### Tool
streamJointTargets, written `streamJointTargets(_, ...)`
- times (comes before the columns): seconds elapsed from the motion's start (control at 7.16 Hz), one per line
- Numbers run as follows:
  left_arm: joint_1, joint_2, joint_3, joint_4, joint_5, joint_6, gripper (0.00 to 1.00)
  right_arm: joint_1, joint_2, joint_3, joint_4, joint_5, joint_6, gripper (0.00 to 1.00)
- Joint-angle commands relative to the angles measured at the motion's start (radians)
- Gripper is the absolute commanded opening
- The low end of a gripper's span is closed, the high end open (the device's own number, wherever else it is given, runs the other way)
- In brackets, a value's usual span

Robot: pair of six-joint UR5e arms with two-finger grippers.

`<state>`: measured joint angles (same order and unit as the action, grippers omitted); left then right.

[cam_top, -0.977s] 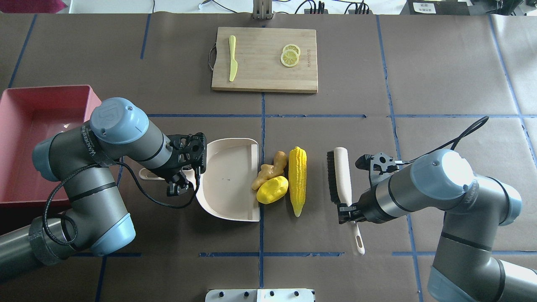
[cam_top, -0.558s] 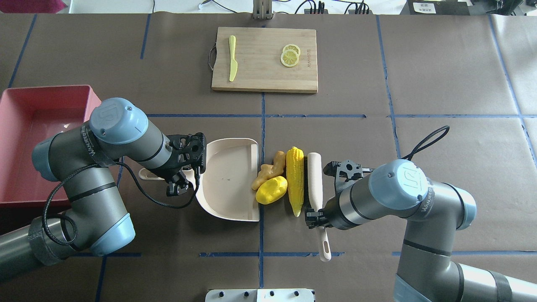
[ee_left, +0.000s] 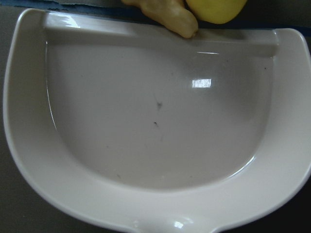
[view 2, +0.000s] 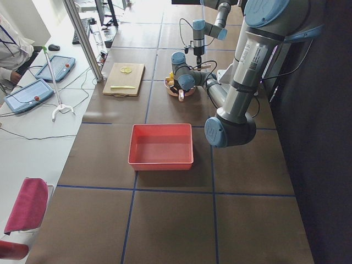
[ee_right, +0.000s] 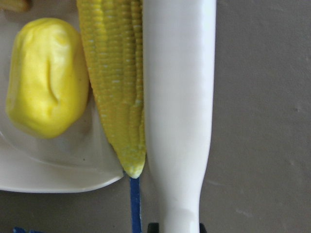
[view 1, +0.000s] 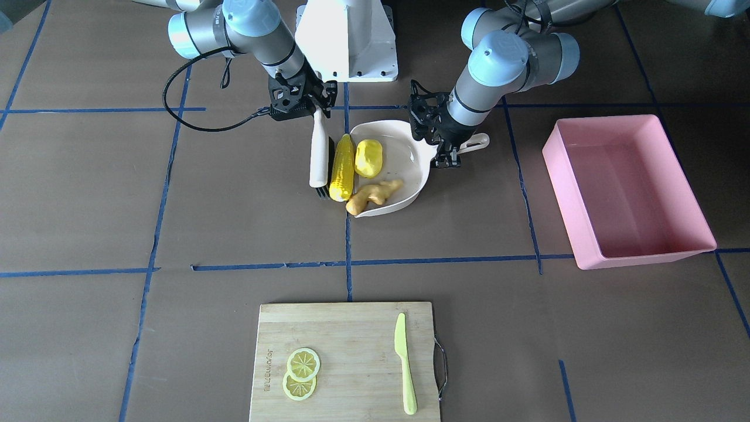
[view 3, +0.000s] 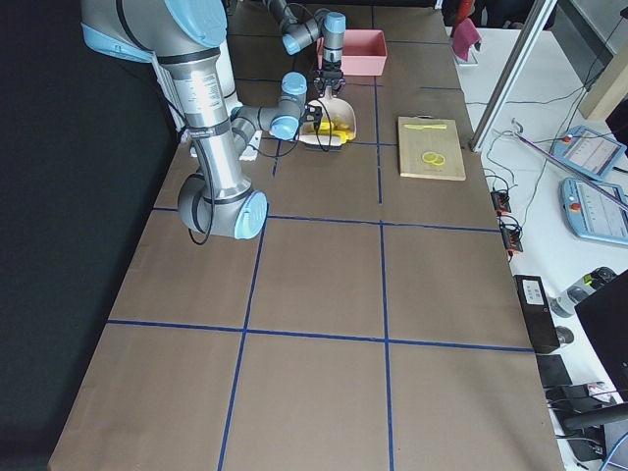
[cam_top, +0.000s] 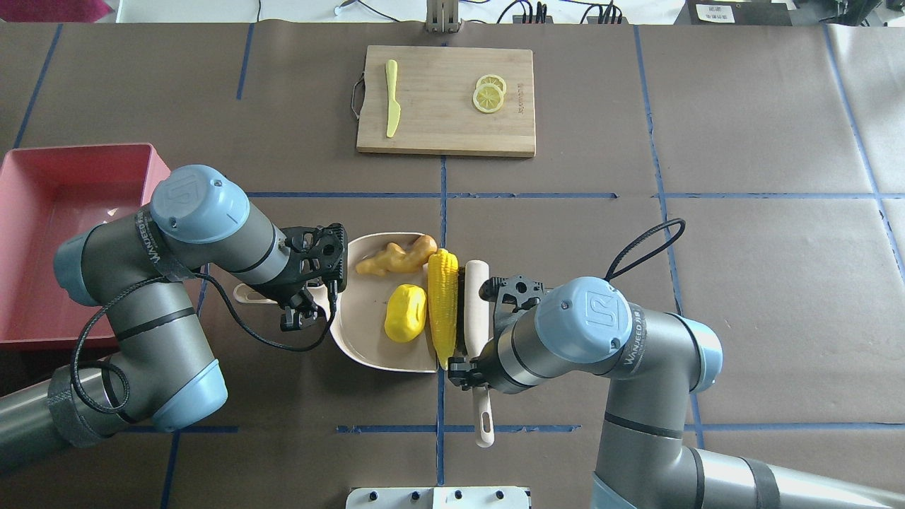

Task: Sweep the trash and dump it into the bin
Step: 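Move the white brush with the right gripper behind the corn and potato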

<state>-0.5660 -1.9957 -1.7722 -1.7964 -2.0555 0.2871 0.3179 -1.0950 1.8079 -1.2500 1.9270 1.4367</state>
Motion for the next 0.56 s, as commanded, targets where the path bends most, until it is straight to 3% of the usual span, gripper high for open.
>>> streamJointTargets(0.0, 0.0, 0.0, 0.0, 0.0, 0.0, 0.0, 0.01, -0.003, 0.062, -0.048, -0.006, 0.0, -0.001, 0.0)
streamJointTargets(0.42, 0.0, 0.0, 0.0, 0.0, 0.0, -0.002, 0.01, -0.003, 0.134, -0.093, -0.009, 0.0, 0.001, 0.0)
